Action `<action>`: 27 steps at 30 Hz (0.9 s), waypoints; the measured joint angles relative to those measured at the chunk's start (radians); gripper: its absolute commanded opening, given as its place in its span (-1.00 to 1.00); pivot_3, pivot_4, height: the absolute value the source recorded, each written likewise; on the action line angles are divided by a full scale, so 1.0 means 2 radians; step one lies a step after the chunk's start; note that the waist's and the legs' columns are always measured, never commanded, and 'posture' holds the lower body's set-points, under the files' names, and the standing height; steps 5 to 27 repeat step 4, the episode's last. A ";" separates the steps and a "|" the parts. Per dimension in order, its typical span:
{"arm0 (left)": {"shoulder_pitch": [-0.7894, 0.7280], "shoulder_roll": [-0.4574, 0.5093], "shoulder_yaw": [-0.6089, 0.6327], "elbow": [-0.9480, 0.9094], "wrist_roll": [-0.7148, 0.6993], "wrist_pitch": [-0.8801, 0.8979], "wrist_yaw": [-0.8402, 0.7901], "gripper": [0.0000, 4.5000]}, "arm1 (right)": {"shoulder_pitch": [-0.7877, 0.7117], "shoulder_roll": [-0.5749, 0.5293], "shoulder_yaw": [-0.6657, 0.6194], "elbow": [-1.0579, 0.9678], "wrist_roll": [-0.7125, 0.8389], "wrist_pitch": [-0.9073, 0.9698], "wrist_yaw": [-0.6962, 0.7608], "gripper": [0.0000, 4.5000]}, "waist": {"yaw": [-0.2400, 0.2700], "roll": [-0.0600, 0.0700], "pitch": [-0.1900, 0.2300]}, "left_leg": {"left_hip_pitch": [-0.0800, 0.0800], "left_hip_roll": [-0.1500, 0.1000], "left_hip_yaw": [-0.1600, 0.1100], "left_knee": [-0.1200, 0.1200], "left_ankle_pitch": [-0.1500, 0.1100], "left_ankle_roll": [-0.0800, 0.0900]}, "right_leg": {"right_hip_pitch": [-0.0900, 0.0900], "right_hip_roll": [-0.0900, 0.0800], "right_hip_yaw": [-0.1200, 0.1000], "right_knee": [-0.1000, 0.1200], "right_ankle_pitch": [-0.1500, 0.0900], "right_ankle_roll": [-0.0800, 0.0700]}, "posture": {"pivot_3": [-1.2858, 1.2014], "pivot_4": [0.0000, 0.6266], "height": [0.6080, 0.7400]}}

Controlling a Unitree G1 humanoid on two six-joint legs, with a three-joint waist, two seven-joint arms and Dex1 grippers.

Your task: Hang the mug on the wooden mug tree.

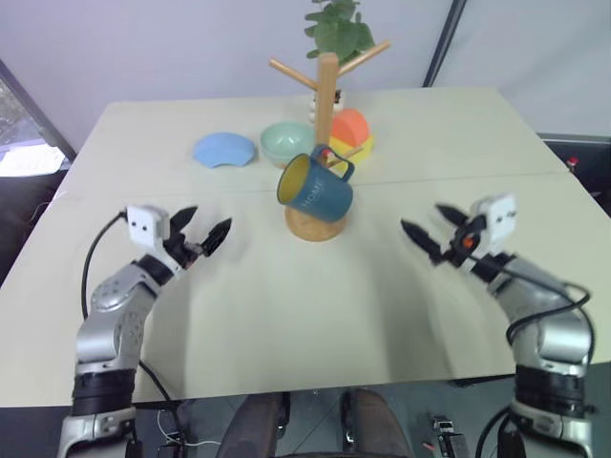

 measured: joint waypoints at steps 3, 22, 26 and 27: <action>0.014 -0.006 0.001 0.001 0.006 -0.009 0.016 1.00 | 0.003 0.001 0.016 0.032 -0.004 -0.045 -0.001 0.98 | 0.000 0.000 0.000 | 0.000 0.000 0.000 0.001 -0.001 -0.001 | 0.000 0.000 0.000 0.000 0.001 0.000 | 0.03 -0.52 1.00; 0.018 -0.006 0.004 0.000 0.006 -0.009 0.019 1.00 | 0.002 0.001 0.019 0.040 -0.004 -0.057 -0.001 0.98 | 0.001 0.000 0.000 | 0.000 0.000 0.000 0.001 -0.001 -0.001 | 0.001 0.000 0.000 0.000 0.001 0.000 | 0.03 -0.52 1.00; 0.018 -0.006 0.004 0.000 0.006 -0.009 0.019 1.00 | 0.002 0.001 0.019 0.040 -0.004 -0.057 -0.001 0.98 | 0.001 0.000 0.000 | 0.000 0.000 0.000 0.001 -0.001 -0.001 | 0.001 0.000 0.000 0.000 0.001 0.000 | 0.03 -0.52 1.00; 0.018 -0.006 0.004 0.000 0.006 -0.009 0.019 1.00 | 0.002 0.001 0.019 0.040 -0.004 -0.057 -0.001 0.98 | 0.001 0.000 0.000 | 0.000 0.000 0.000 0.001 -0.001 -0.001 | 0.001 0.000 0.000 0.000 0.001 0.000 | 0.03 -0.52 1.00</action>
